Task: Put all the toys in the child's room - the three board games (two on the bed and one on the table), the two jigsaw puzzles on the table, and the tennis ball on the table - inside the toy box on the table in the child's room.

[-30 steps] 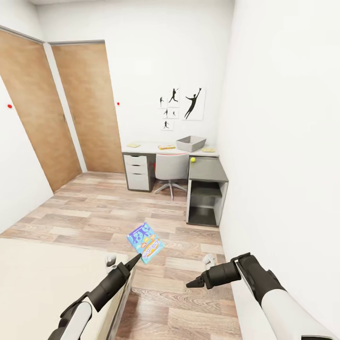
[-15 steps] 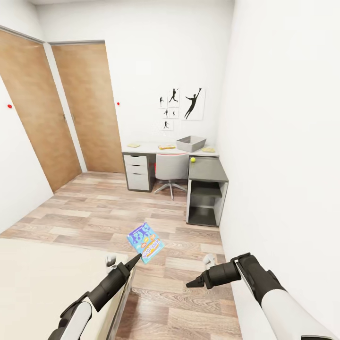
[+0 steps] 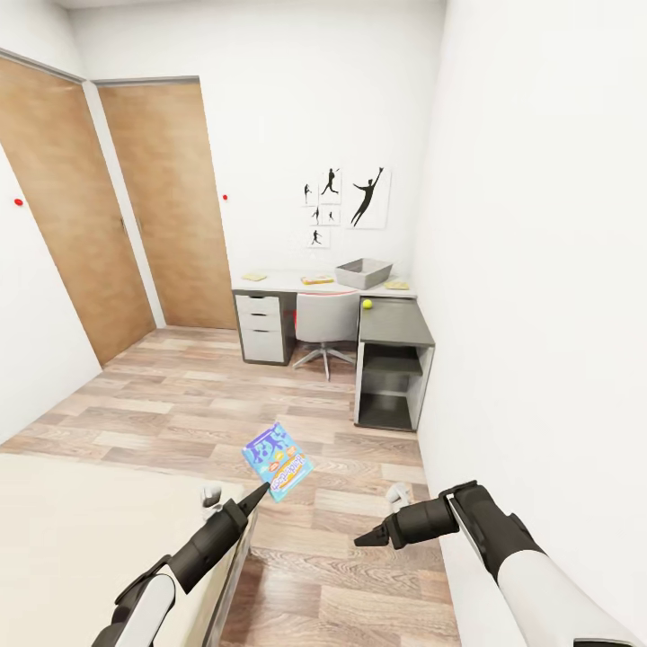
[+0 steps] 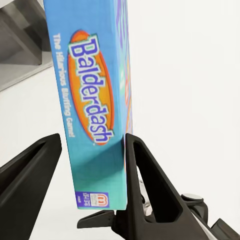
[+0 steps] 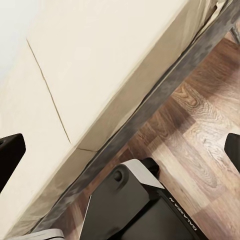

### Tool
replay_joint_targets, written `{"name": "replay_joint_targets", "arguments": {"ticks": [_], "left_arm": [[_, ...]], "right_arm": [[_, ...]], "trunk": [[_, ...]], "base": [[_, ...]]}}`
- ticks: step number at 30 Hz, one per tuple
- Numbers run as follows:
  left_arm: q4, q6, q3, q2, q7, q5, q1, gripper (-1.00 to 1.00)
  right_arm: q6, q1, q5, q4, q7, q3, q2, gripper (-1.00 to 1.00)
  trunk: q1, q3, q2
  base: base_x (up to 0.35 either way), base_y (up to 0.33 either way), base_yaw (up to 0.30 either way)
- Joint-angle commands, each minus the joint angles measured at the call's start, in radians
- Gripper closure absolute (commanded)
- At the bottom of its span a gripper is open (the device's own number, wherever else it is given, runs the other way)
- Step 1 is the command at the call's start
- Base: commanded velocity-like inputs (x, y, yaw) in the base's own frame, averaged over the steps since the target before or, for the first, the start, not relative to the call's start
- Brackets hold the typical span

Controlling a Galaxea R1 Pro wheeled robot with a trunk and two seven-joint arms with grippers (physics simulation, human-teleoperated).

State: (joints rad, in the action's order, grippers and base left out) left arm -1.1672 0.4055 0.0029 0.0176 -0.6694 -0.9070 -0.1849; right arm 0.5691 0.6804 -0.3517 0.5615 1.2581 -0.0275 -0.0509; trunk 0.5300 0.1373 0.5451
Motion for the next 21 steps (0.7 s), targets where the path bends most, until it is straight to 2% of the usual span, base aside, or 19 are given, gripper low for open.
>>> {"name": "replay_joint_targets", "arguments": {"ticks": [1, 11, 21], "left_arm": [[0.0, 0.009, 0.0, 0.0, -0.001, -0.009, -0.001, 1.0], [0.0, 0.009, 0.0, 0.0, -0.001, -0.009, -0.001, 1.0], [0.0, 0.009, 0.0, 0.0, -0.001, -0.009, -0.001, 1.0]], "right_arm": [[0.009, 0.001, -0.006, 0.001, 0.006, -0.003, 0.0, -1.0], [0.009, 0.001, -0.006, 0.001, 0.006, -0.002, 0.0, -1.0], [0.009, 0.001, -0.007, 0.001, 0.005, -0.002, 0.001, -1.0]], "trunk": [[0.0, 0.002, 0.002], [0.0, 0.002, 0.002], [0.0, 0.002, 0.002]], "base": [[0.0, 0.0, -0.021], [0.0, 0.0, -0.112], [0.0, 0.0, -0.025]]}}
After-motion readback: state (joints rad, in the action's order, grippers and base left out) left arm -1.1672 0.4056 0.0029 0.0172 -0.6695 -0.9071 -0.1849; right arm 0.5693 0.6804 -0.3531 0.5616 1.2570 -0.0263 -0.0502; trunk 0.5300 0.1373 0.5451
